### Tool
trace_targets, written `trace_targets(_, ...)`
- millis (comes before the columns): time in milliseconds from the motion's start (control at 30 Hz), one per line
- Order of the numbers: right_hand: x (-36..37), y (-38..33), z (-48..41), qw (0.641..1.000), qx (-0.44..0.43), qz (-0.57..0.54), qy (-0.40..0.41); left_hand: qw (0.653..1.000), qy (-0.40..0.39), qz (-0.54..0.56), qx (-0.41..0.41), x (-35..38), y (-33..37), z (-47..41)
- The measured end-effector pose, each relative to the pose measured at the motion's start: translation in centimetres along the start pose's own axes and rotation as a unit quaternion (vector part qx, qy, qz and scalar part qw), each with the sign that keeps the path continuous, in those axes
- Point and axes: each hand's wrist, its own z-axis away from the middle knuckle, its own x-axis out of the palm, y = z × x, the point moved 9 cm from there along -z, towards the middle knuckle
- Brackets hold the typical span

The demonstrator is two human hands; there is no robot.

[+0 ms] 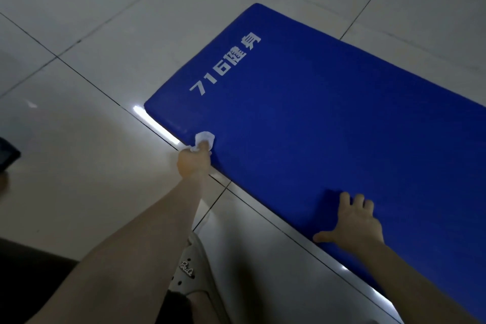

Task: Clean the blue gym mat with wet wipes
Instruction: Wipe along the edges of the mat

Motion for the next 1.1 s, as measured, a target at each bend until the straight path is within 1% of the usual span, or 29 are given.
trace_targets(100,-0.2,0.6,-1.2,1.000,-0.015,-0.014,-0.022,1.000,0.002,-0.016,0.021,0.0,-0.2,-0.9)
trace_targets(200,-0.4,1.0,-2.4,0.998,-0.025,-0.024,-0.047,1.000,0.004,-0.021,-0.012,-0.2,-0.8,-1.6)
trace_targets(267,-0.7,1.0,-3.2,0.998,-0.024,-0.017,-0.064,0.999,-0.015,-0.041,-0.020,0.5,-1.4,-1.0)
trace_targets(333,-0.8,0.9,-3.8,0.996,-0.025,-0.010,-0.083,0.999,-0.033,-0.042,-0.007,1.4,-2.0,1.4)
trace_targets(433,-0.9,0.5,-4.4,0.994,-0.030,-0.006,-0.101,0.998,-0.049,-0.034,0.005,3.4,-3.7,7.3)
trace_targets(500,-0.8,0.6,-4.5,0.994,-0.032,-0.001,-0.103,0.997,-0.075,-0.025,-0.019,5.1,-5.3,11.1)
trace_targets(567,-0.7,0.7,-4.6,0.994,-0.034,0.001,-0.101,0.993,-0.097,-0.014,-0.067,6.2,-6.5,12.2)
trace_targets(633,-0.7,0.7,-4.7,0.994,-0.035,0.002,-0.102,0.994,-0.072,-0.022,-0.077,5.4,-5.8,10.1)
trace_targets(733,-0.6,0.7,-4.7,0.994,-0.033,0.004,-0.105,0.998,0.003,-0.020,-0.057,2.4,-2.6,4.5)
trace_targets(800,-0.7,0.7,-4.7,0.994,-0.034,0.001,-0.103,0.998,0.031,-0.023,-0.045,1.0,-0.9,1.5)
trace_targets(867,-0.8,0.7,-4.7,0.994,-0.036,-0.003,-0.099,0.997,0.047,-0.020,-0.063,0.7,-0.9,0.2)
trace_targets(967,-0.7,0.8,-4.7,0.994,-0.037,-0.008,-0.098,0.995,0.046,-0.005,-0.089,1.9,-2.2,2.1)
trace_targets(1033,-0.7,0.8,-4.8,0.994,-0.039,-0.008,-0.097,0.994,0.025,0.014,-0.101,3.4,-4.1,4.9)
trace_targets(1100,-0.6,0.8,-4.8,0.994,-0.040,-0.011,-0.099,0.993,-0.013,0.025,-0.113,5.1,-6.0,8.6)
